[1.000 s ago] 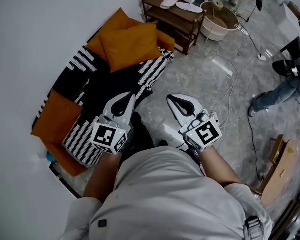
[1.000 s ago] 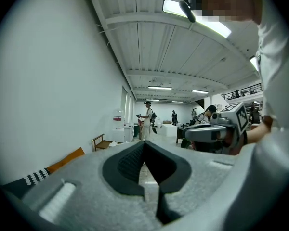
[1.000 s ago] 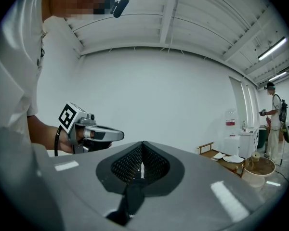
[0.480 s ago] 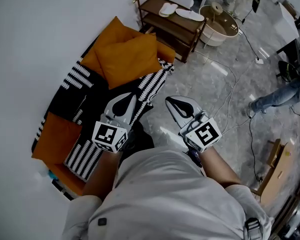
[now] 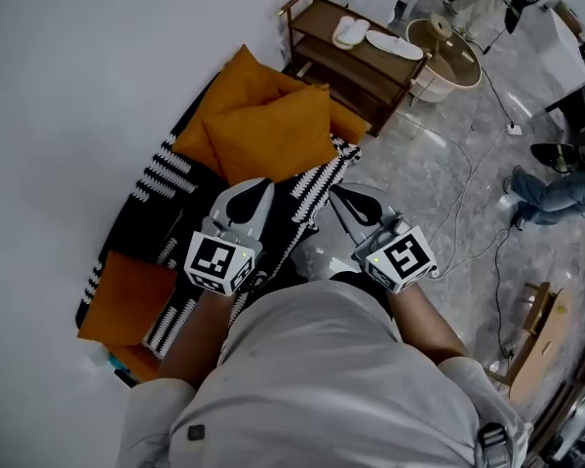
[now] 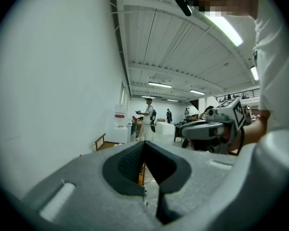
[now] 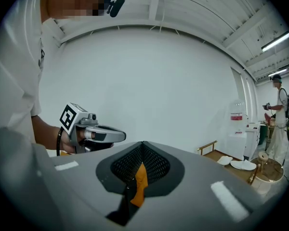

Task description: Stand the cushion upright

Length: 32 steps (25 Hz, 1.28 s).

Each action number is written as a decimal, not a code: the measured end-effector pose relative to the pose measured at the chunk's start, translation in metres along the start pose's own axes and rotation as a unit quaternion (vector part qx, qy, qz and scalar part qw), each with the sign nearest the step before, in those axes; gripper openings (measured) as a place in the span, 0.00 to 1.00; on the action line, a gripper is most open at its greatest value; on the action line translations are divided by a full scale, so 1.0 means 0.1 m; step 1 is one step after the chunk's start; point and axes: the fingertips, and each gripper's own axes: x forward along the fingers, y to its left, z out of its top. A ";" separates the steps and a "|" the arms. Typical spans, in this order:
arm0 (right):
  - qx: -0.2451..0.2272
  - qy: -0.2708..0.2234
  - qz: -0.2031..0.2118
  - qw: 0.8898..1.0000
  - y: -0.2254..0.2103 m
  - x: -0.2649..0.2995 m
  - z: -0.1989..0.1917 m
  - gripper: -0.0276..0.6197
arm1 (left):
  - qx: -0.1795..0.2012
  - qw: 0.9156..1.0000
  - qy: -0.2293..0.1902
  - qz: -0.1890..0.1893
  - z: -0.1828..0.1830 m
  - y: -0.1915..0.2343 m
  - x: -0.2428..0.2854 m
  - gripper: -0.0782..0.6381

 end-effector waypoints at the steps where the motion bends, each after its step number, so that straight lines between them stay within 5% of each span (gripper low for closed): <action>1: 0.002 0.002 -0.003 1.000 -0.05 0.10 0.00 0.06 | -0.001 1.000 0.001 0.000 -0.01 0.11 0.03 0.11; 11: 0.014 0.015 0.012 1.000 -0.67 0.86 -0.15 0.06 | -0.019 0.999 0.024 0.024 -0.19 0.93 0.53 0.11; 21: 0.001 0.050 0.077 0.996 -1.85 1.73 -0.33 0.06 | -0.026 0.993 0.061 0.098 -0.36 1.85 1.38 0.11; 28: -0.006 0.118 0.143 0.983 -2.66 2.31 -0.74 0.10 | -0.042 0.981 0.120 0.147 -0.68 2.43 1.84 0.11; 32: -0.016 0.150 0.173 0.973 -3.02 2.62 -0.99 0.13 | -0.041 0.977 0.153 0.142 -0.89 2.70 2.07 0.12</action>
